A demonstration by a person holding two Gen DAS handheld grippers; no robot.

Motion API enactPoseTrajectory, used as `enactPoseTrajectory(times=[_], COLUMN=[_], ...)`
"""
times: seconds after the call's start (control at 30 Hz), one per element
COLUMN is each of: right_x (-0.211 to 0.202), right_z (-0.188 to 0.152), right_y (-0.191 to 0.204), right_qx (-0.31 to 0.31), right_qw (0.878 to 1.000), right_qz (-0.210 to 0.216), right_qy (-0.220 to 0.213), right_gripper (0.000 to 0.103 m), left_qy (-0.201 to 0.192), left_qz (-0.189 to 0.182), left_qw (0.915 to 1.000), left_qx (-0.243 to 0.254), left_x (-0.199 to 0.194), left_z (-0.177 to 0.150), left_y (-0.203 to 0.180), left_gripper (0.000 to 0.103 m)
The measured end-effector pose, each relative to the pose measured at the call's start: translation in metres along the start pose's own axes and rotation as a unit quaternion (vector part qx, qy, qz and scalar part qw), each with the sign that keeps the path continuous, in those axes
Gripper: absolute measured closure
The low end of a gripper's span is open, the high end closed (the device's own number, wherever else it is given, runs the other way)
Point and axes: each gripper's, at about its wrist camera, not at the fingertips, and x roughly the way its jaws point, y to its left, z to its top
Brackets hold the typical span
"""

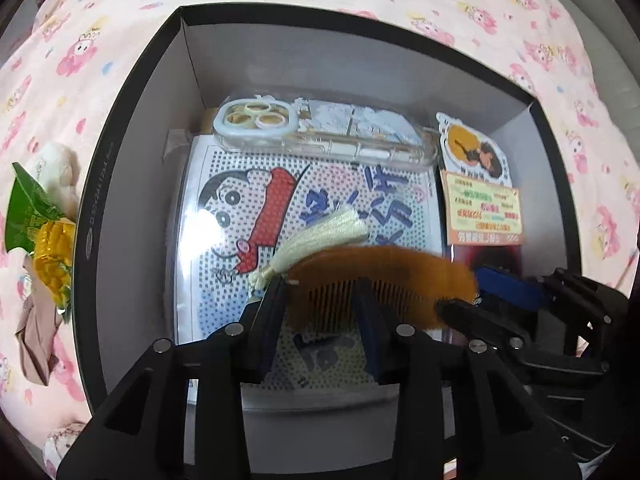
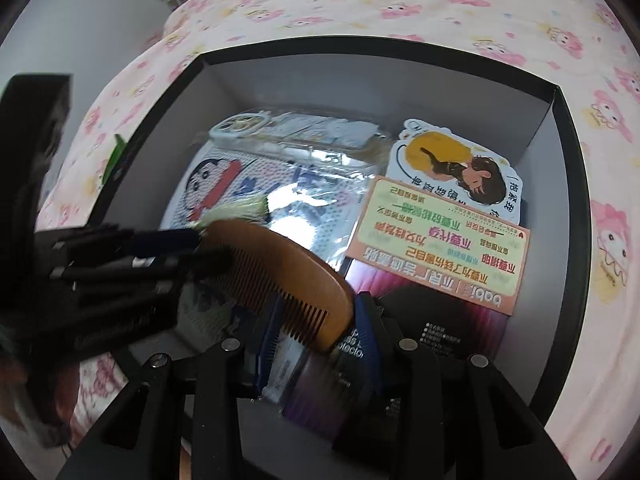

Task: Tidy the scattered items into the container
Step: 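Press the comb down inside the box and open the left gripper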

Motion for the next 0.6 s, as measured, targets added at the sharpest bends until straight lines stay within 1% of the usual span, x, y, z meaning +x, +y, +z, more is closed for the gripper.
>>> enactPoseTrajectory(times=[0.07,0.17,0.23,0.3,0.37,0.43,0.47,0.53,0.6], right_x=[-0.007,-0.015,-0.015,-0.010,-0.008,-0.006,-0.006,-0.011,-0.015], right_z=[0.001,0.006,0.007,0.009,0.007,0.003,0.002,0.002,0.005], right_y=[-0.003,-0.009,-0.016,-0.014,-0.013,-0.014,-0.014,-0.014,-0.013], right_qx=[0.005,0.019,0.028,0.015,0.009,0.011,0.013,0.019,0.024], right_qw=[1.000,0.998,0.997,0.997,0.999,1.000,1.000,1.000,0.999], right_qz=[-0.011,-0.037,-0.051,-0.060,-0.046,-0.015,-0.007,-0.006,-0.013], right_qy=[-0.015,-0.046,-0.046,-0.038,-0.023,-0.005,-0.004,-0.018,-0.035], right_gripper=[0.068,0.068,0.068,0.070,0.070,0.070,0.070,0.070,0.070], left_qy=[-0.013,-0.014,-0.015,-0.013,-0.005,0.011,0.014,0.013,0.000], left_qz=[-0.010,-0.031,-0.037,-0.034,-0.034,-0.042,-0.048,-0.071,-0.089], left_qw=[0.9999,0.9994,0.9992,0.9992,0.9992,0.9988,0.9985,0.9971,0.9958], left_qx=[-0.005,-0.003,0.004,0.018,0.022,0.022,0.023,0.025,0.020], left_x=[-0.009,-0.016,-0.017,-0.022,-0.027,-0.035,-0.038,-0.048,-0.057], left_z=[0.000,0.000,-0.004,-0.011,-0.019,-0.029,-0.033,-0.039,-0.041], left_y=[0.004,0.003,-0.002,-0.007,-0.009,-0.006,-0.006,-0.001,0.005], left_gripper=[0.069,0.069,0.069,0.070,0.070,0.070,0.070,0.070,0.070])
